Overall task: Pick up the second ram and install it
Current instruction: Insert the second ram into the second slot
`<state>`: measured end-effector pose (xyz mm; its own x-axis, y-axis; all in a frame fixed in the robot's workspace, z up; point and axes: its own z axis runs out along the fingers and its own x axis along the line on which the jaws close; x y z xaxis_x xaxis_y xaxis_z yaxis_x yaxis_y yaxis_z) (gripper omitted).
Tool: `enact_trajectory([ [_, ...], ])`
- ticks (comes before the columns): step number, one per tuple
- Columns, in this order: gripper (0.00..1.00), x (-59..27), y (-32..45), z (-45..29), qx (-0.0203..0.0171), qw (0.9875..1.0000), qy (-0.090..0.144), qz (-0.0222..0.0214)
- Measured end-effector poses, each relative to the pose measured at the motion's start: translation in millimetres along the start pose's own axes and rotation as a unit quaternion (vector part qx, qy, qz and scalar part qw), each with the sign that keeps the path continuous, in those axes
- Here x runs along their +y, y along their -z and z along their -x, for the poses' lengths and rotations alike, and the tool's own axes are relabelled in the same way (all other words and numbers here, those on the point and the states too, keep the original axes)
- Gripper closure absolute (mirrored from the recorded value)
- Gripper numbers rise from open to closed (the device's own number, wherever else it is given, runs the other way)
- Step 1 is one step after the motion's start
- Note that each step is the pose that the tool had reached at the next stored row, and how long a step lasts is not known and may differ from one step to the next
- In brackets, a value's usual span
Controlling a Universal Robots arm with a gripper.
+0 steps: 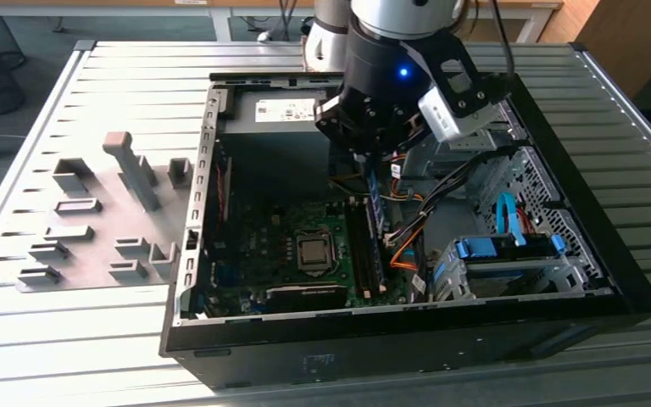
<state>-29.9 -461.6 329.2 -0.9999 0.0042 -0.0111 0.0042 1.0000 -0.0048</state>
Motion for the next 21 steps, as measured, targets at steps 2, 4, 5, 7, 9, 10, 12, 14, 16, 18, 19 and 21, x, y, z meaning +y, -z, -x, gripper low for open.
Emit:
enact_trajectory([
  [2,0.86,0.0,-3.6,0.9,0.0000,1.0000,-0.006,0.0000],
  [4,0.86,0.0,-7.2,1.2,0.0000,1.0000,-0.004,0.0000],
  [5,0.86,0.0,-9.0,1.5,0.0000,1.0000,-0.001,0.0000],
  [7,0.86,0.1,-12.6,2.1,0.0000,1.0000,0.003,0.0001],
  [9,0.86,0.1,-14.3,2.1,0.0000,1.0000,0.003,-0.0001],
  [10,0.86,0.1,-14.4,2.1,0.0000,1.0000,0.003,0.0000],
  [12,0.86,0.1,-14.4,2.1,0.0000,1.0000,0.003,-0.0001],
  [14,0.86,0.1,-14.6,2.1,0.0000,1.0000,0.003,0.0000],
  [16,0.86,0.1,-17.2,2.1,0.0000,1.0000,0.003,0.0000],
  [18,0.86,-0.1,-17.4,2.1,0.0000,1.0000,0.003,0.0002],
  [19,0.86,-0.1,-17.4,2.0,0.0000,1.0000,0.003,0.0002],
  [21,0.86,-0.1,-17.3,2.1,0.0000,1.0000,0.003,0.0001],
])
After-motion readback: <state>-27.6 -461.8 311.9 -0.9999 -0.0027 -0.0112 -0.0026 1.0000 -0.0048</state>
